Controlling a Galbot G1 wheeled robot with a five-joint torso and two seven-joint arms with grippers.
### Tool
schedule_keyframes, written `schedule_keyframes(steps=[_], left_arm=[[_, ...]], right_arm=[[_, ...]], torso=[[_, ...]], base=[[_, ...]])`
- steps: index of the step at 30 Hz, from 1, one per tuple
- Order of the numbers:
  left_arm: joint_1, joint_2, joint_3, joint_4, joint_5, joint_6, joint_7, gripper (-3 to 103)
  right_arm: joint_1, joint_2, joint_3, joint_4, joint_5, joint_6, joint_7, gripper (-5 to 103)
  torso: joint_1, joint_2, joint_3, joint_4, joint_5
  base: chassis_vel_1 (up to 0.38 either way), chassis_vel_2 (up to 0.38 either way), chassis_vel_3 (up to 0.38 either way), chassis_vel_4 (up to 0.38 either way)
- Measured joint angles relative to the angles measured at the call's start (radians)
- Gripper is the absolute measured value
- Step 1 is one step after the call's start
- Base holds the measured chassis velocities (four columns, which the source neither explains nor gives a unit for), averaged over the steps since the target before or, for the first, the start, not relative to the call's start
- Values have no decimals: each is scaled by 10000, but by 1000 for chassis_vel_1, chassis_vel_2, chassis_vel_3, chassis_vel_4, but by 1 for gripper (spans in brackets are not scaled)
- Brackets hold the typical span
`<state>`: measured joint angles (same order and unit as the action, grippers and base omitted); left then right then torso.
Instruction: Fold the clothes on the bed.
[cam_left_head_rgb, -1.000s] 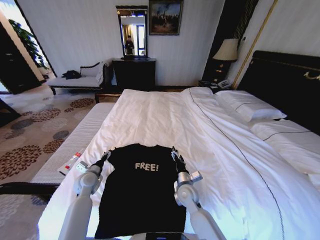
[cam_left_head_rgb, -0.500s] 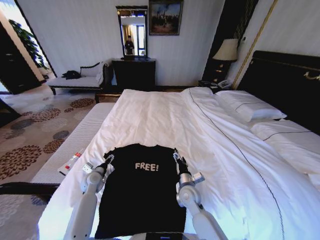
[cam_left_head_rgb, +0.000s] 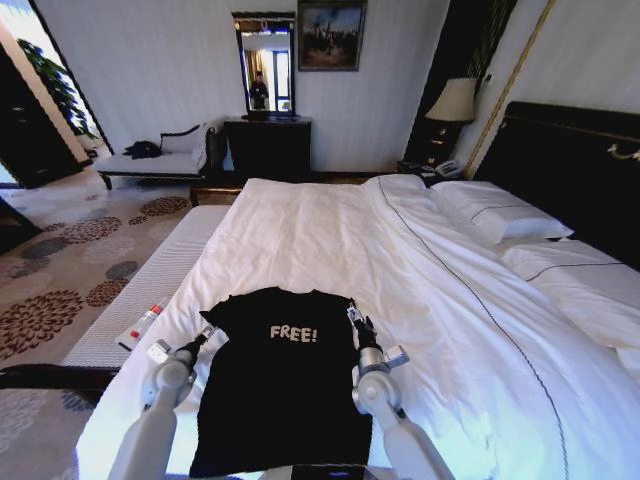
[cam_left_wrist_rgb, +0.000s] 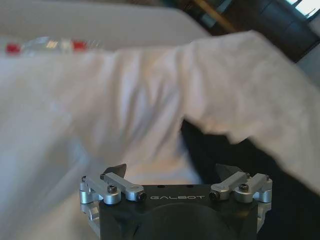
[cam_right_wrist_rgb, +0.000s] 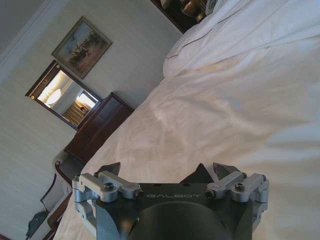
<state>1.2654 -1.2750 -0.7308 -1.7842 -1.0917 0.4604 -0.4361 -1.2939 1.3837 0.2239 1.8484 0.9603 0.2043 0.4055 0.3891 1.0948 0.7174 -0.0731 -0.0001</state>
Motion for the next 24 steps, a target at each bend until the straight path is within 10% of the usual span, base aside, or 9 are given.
schedule_keyframes(steps=[15, 24], left_arm=[[-1367, -328, 906, 1170, 717, -227, 93, 101], [-1468, -324, 922, 1639, 832, -285, 118, 81]], right_arm=[[74, -186, -116, -96, -31, -60, 156, 100], [131, -183, -129, -198, -63, -73, 187, 100]], torso=[[1, 0, 1, -3, 0], [1, -1, 1, -3, 1]], base=[[0, 0, 0, 0], [0, 0, 0, 0]])
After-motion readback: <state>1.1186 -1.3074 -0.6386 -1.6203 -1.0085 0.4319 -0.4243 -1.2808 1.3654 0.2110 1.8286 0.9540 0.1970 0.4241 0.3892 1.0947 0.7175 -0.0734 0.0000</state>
